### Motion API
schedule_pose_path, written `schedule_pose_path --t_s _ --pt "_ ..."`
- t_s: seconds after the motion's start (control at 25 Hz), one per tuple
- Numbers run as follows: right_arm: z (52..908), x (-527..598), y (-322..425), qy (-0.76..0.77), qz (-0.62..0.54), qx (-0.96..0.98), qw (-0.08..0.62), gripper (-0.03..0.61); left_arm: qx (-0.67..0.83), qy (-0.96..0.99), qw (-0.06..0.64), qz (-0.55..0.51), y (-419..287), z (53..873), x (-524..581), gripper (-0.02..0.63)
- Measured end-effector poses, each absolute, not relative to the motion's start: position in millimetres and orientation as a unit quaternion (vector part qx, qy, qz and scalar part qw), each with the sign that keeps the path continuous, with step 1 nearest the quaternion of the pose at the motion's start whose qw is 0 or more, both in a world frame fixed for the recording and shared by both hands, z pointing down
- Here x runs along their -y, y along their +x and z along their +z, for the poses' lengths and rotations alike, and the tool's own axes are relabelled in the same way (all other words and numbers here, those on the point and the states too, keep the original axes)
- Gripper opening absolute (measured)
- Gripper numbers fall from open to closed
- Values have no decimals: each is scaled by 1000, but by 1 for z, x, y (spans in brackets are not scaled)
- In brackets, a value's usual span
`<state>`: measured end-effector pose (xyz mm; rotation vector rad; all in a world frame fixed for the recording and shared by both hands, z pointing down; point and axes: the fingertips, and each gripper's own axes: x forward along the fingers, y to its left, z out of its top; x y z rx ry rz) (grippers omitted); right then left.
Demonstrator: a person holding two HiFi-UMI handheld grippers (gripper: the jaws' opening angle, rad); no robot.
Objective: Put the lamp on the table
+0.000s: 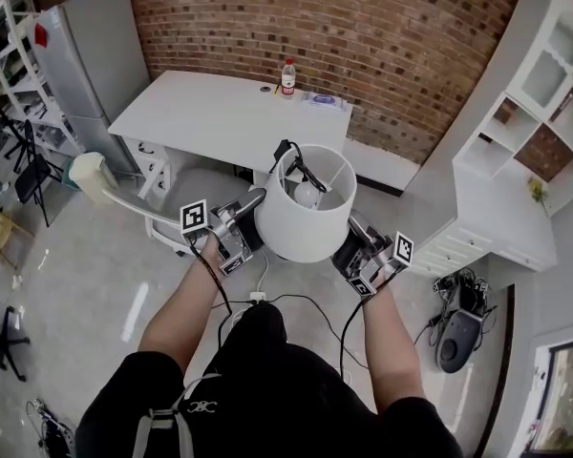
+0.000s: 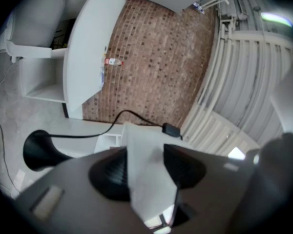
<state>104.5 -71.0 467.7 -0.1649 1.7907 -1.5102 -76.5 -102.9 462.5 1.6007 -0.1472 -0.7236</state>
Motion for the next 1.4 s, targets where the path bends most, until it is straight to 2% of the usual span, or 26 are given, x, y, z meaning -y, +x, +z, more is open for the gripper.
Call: schedule_pose_path --t_s 0.44,1.4 --pt "482 135 148 -80 -588 -702 393 169 49 701 642 -307 -31 477 174 198" --pt "486 442 186 -84 -592 -704 382 172 51 699 641 -313 6 481 479 196"
